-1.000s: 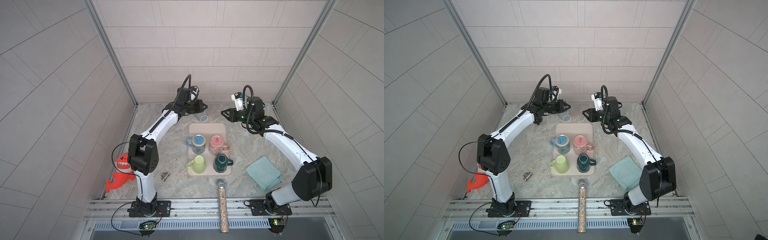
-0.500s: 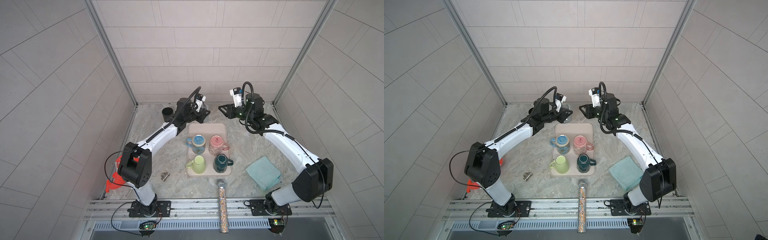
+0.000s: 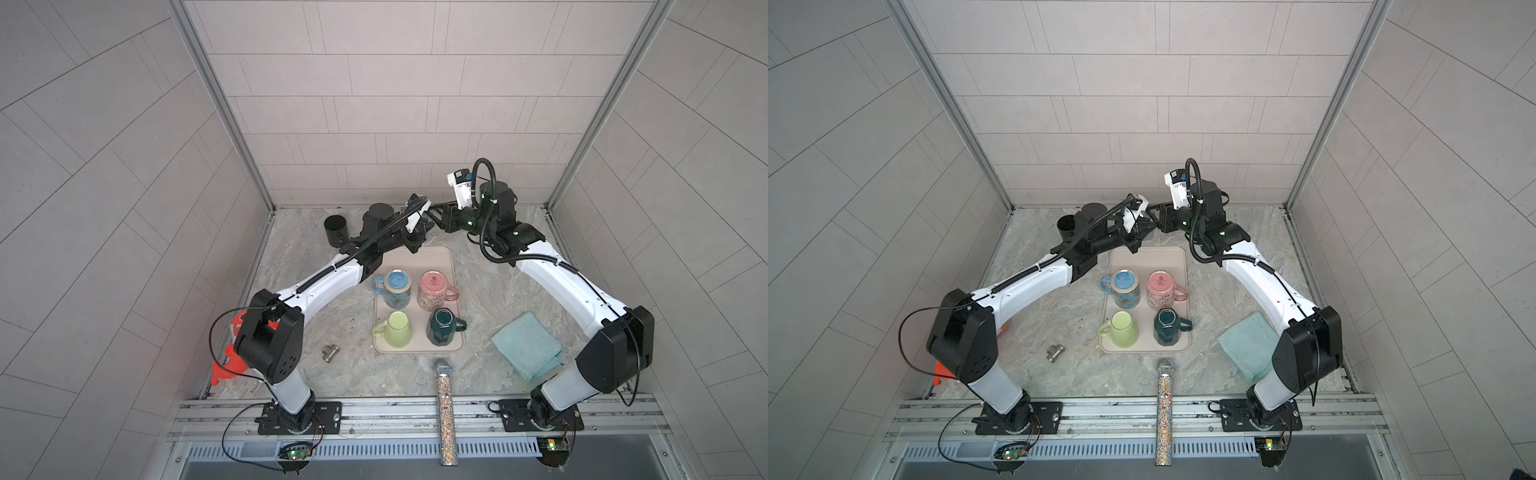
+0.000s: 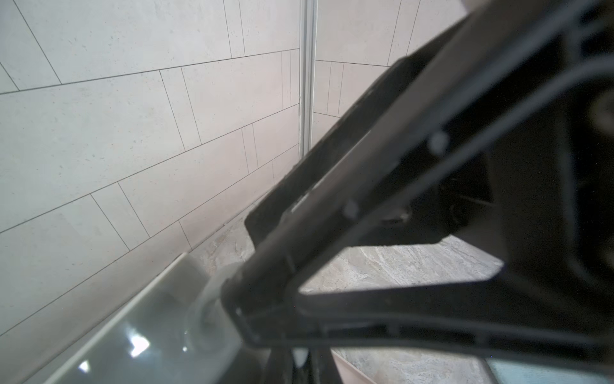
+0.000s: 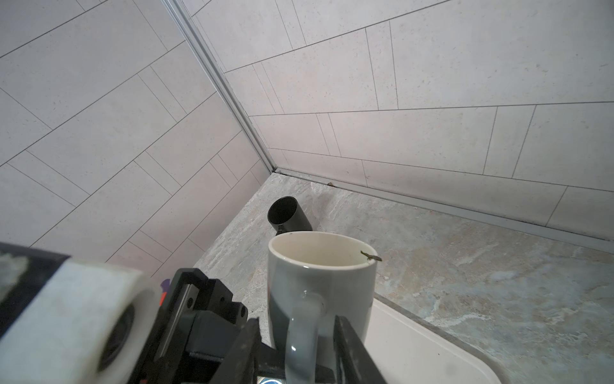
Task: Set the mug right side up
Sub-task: 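Carry the grey mug toward the right gripper while the right gripper reaches its handle, then close the right gripper on the grey mug's handle beside the left gripper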
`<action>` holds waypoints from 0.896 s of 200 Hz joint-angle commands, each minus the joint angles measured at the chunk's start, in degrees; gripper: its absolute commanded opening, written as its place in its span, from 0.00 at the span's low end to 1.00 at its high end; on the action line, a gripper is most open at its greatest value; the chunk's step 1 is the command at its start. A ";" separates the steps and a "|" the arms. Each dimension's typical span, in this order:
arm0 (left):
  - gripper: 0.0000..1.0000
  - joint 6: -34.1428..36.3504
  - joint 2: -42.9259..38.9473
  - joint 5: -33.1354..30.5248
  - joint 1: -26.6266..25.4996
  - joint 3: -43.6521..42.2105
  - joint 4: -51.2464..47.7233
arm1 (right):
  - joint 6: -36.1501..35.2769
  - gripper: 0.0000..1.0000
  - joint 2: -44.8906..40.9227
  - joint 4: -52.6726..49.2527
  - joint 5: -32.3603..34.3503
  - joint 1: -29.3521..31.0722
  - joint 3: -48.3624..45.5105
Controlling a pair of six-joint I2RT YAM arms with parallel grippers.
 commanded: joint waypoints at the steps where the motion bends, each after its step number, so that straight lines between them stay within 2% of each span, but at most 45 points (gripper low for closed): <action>1: 0.00 4.77 -3.41 -1.77 -0.55 0.09 6.51 | -1.42 0.38 0.63 -1.94 -0.11 0.67 2.39; 41: 0.00 7.46 -3.58 -3.86 -1.33 -0.11 6.71 | -2.69 0.37 1.85 -4.64 1.02 1.42 3.41; 123: 0.00 8.26 -4.98 -4.78 -2.28 -1.24 8.27 | -2.96 0.34 3.49 -5.26 2.38 1.95 4.04; 179: 0.00 8.48 -5.78 -5.11 -2.41 -2.01 8.94 | -2.88 0.23 4.09 -5.68 2.03 2.04 4.28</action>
